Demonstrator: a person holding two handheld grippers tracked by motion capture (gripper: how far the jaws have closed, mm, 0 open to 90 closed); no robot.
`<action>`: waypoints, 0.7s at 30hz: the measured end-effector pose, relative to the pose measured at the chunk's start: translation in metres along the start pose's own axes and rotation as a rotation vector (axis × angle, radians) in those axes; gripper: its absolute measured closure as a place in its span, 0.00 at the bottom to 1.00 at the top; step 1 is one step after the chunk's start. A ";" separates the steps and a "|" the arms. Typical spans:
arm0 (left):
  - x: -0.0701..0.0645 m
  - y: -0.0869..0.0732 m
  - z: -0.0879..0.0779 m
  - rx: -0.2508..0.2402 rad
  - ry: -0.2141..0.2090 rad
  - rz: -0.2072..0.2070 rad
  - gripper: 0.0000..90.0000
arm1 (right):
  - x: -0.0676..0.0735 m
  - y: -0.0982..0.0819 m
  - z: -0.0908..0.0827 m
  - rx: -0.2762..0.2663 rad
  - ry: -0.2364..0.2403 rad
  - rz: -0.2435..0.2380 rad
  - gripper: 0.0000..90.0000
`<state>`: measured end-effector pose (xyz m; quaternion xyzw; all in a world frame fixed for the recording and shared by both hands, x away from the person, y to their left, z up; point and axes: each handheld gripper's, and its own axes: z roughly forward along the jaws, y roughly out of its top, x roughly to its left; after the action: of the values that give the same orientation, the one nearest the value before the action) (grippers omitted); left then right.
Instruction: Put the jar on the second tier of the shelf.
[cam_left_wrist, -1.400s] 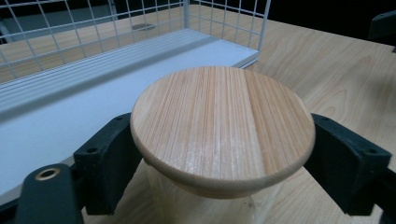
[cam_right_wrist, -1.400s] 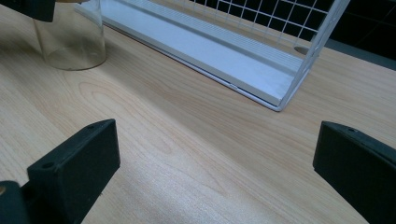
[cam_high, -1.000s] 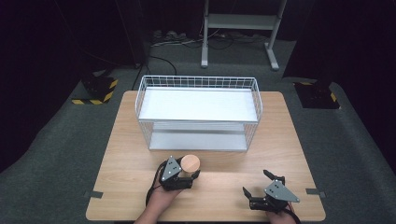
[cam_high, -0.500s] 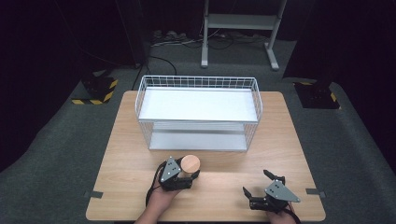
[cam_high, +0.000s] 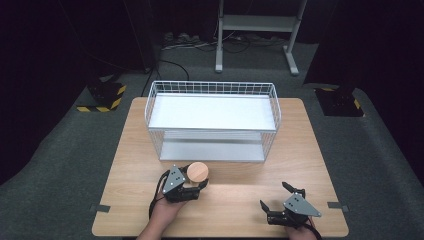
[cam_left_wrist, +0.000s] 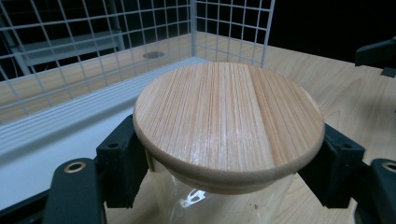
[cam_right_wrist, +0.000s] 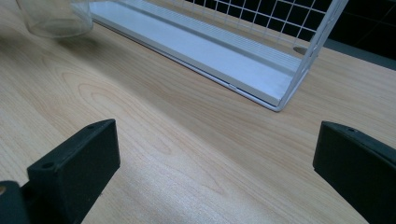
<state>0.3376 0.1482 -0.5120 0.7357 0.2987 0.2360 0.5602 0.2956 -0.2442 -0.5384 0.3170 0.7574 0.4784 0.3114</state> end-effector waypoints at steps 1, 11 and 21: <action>0.001 0.001 -0.002 -0.002 0.003 0.003 0.29 | 0.000 0.000 0.000 0.000 0.000 0.000 0.00; 0.009 0.008 -0.018 -0.029 0.026 -0.001 0.29 | 0.000 0.000 0.000 0.000 -0.001 0.001 0.00; 0.013 0.018 -0.032 -0.055 0.041 0.002 0.29 | 0.000 0.000 0.000 0.000 0.000 0.001 0.00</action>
<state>0.3283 0.1755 -0.4858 0.7153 0.3029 0.2595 0.5738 0.2956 -0.2442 -0.5384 0.3173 0.7574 0.4784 0.3112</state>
